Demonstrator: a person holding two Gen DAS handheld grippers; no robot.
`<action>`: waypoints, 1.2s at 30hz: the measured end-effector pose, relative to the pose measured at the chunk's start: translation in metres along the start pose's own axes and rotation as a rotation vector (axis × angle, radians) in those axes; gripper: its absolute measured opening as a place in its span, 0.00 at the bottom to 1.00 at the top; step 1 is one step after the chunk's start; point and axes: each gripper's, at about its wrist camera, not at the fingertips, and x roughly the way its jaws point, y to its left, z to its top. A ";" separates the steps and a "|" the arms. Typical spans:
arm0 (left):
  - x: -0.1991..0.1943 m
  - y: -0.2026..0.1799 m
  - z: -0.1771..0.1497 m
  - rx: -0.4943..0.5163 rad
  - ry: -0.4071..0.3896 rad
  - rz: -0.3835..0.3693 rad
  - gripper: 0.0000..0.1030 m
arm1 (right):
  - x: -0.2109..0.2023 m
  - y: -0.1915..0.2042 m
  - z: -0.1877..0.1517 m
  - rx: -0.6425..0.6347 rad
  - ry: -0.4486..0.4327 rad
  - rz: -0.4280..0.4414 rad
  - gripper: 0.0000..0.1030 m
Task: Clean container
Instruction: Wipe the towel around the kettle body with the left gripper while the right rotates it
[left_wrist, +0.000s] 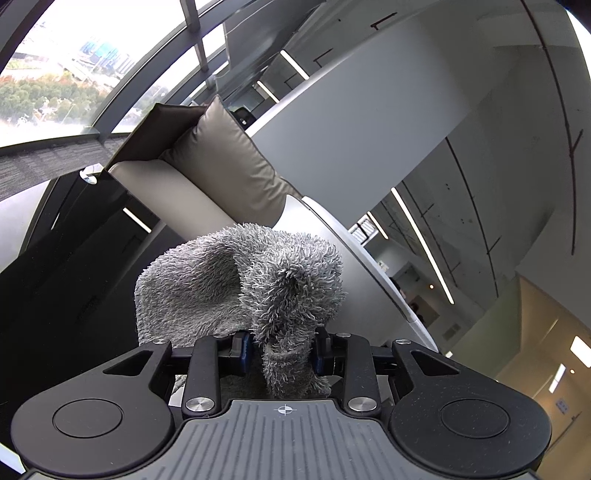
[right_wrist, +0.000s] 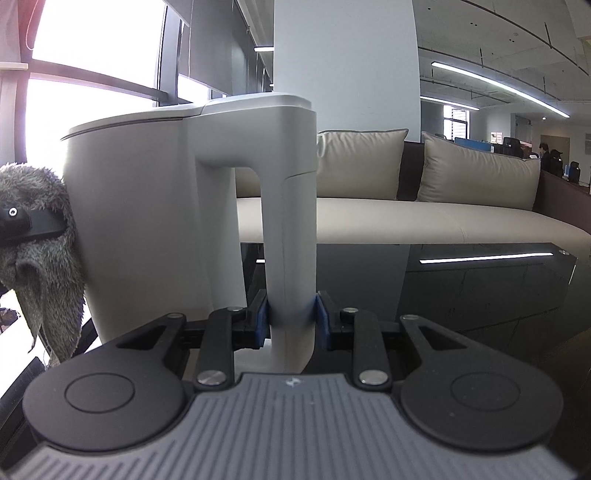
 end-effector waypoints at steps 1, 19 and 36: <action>0.001 0.001 -0.002 -0.001 0.008 0.003 0.26 | 0.001 0.000 0.001 0.001 0.001 -0.007 0.27; 0.025 0.032 -0.034 0.002 0.165 0.075 0.27 | 0.029 -0.013 0.006 0.034 0.056 -0.033 0.26; 0.033 0.054 -0.054 -0.035 0.245 0.132 0.27 | 0.056 -0.028 0.012 0.064 0.048 -0.056 0.24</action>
